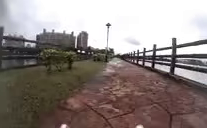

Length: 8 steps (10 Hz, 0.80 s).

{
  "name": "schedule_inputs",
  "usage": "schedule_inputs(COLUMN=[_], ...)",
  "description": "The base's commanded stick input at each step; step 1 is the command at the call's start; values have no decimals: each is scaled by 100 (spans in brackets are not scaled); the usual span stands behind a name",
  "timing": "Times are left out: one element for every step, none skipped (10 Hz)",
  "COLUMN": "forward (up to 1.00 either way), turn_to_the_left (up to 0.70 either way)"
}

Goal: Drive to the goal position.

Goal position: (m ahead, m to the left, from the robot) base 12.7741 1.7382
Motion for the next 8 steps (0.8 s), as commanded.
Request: schedule_inputs(forward=[85,85,85,85,85,85,85,85], turn_to_the_left=[-33,-33,-33,-33,-33,-33,-32,-29])
